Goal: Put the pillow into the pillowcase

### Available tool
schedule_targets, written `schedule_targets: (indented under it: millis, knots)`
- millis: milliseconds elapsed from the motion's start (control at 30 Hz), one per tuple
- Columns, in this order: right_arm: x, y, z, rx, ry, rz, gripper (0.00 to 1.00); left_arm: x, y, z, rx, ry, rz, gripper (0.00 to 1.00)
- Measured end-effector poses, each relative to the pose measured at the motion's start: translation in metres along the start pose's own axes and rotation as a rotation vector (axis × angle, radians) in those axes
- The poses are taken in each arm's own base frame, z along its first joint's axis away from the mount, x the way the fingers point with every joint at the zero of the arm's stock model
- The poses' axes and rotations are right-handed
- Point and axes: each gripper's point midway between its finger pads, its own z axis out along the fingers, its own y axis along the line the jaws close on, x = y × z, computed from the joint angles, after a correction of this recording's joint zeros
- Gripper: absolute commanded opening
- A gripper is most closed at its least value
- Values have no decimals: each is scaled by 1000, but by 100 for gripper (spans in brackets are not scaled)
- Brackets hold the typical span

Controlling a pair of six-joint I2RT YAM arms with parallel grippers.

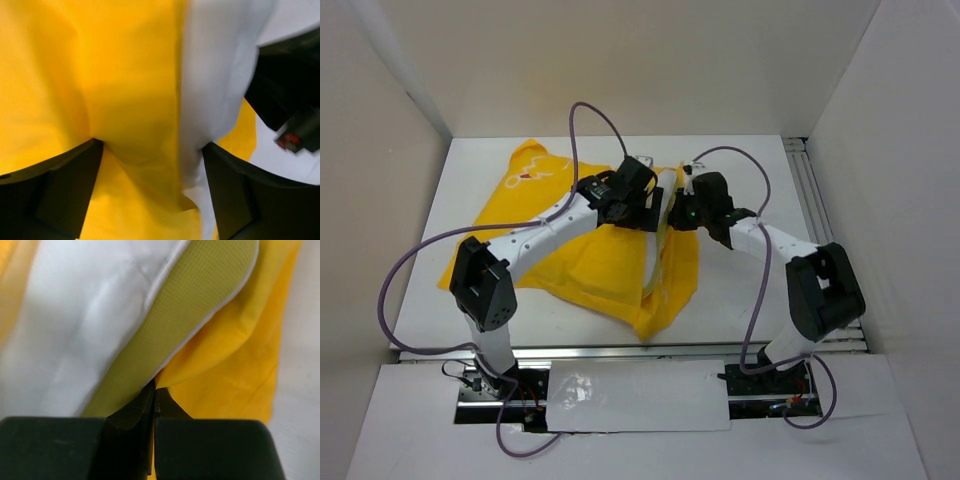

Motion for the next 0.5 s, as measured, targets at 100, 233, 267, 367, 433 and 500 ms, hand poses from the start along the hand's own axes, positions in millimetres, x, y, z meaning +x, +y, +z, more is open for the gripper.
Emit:
schedule_targets:
  millis: [100, 233, 267, 367, 433, 500]
  knots:
    - [1, -11, -20, -10, -29, 29, 0, -20, -30, -18, 113, -53, 98, 100]
    - [11, -19, -24, -24, -13, 50, 0, -63, -53, -31, 210, -147, 174, 100]
    - [13, -18, -24, -30, -8, 51, 0, -71, -61, -31, 236, -164, 191, 100]
    - [16, -18, -25, -48, -6, 55, 0, -86, -76, -17, 279, -180, 240, 100]
    - [15, -19, -27, -60, -15, 61, 0, -85, -84, 1, 294, -164, 273, 100]
    - [11, -19, -32, -74, -32, 78, 0, -72, -86, 19, 296, -120, 310, 100]
